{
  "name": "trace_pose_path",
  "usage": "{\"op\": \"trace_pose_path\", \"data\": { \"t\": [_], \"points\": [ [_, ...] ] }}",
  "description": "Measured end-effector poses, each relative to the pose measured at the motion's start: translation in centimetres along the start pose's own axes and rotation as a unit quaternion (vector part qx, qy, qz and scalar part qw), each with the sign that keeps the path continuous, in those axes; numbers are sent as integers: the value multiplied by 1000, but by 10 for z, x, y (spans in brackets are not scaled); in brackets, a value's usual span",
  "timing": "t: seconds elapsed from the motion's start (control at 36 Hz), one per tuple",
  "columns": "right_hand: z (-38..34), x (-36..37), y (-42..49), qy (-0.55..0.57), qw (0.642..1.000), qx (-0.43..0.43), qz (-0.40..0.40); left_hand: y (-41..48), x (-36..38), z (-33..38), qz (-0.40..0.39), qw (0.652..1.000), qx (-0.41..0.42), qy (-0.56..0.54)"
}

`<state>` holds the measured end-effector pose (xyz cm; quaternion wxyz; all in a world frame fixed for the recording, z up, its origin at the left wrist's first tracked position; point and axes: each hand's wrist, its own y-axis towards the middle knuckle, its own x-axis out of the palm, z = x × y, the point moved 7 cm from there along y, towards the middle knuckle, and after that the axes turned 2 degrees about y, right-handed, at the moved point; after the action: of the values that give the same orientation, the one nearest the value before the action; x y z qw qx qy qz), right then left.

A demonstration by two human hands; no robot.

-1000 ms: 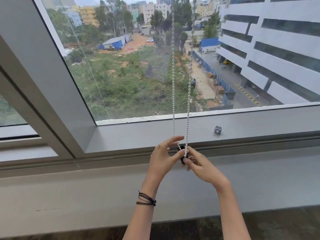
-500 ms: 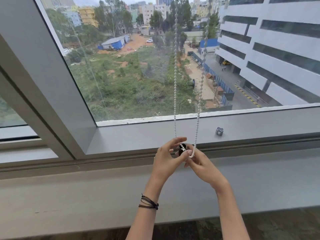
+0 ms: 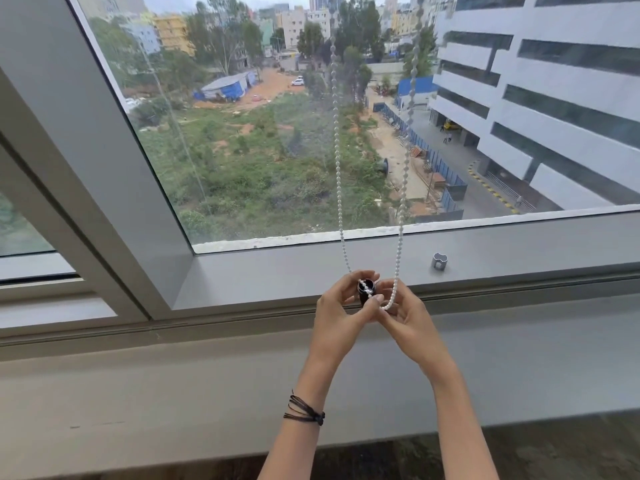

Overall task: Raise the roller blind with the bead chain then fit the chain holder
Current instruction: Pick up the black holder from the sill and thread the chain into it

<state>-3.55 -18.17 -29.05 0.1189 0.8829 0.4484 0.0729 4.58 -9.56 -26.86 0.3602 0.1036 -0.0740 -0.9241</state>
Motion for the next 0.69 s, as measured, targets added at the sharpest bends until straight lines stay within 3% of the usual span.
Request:
{"op": "trace_pose_path", "data": {
  "t": [0.42,0.69],
  "points": [
    [5,8,4,75,997,23,15,4,-7,-4,-1,996,-25,-81],
    [0,4,12,12,998,48,-36,8,-11,-2,21,998,4,-63]
  ]
}}
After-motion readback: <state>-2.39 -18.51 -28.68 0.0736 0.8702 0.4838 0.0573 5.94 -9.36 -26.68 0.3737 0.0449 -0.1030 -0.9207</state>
